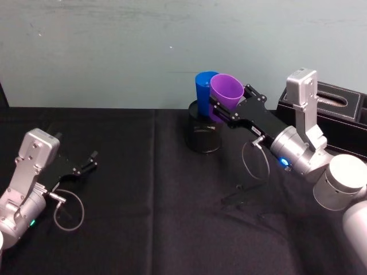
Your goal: Pick up one cup with a gripper and tap it against the other cup.
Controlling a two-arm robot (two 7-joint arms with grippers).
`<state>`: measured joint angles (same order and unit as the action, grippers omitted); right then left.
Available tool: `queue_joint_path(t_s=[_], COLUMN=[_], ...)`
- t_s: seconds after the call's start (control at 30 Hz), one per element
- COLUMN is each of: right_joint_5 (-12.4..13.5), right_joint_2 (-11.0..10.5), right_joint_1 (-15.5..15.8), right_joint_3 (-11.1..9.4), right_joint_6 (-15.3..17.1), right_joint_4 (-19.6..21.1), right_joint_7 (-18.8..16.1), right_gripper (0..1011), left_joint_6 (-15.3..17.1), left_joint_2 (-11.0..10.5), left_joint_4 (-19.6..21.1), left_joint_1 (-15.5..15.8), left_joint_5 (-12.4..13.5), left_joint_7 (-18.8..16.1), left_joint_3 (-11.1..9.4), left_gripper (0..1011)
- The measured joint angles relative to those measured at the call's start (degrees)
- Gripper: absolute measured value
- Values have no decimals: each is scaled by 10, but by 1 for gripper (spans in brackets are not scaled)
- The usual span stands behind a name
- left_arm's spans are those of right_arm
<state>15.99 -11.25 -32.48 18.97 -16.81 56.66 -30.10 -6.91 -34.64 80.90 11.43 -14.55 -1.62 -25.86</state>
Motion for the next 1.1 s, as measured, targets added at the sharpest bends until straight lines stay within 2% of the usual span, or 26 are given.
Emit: queue_joint_path(t_s=[0.57, 1.1], right_joint_5=[12, 27], right_joint_2=[-28, -52], right_joint_1=[44, 77], right_joint_3=[-1, -4], right_joint_6=[32, 45], right_joint_4=[75, 124], right_joint_7=[12, 12], right_gripper=[726, 726], left_joint_6=[0, 0], left_joint_2=[0, 0], left_joint_4=[0, 0], left_joint_1=[0, 0], left_joint_5=[0, 0], left_joint_7=[0, 0], left_joint_3=[0, 0], left_gripper=[1011, 1011])
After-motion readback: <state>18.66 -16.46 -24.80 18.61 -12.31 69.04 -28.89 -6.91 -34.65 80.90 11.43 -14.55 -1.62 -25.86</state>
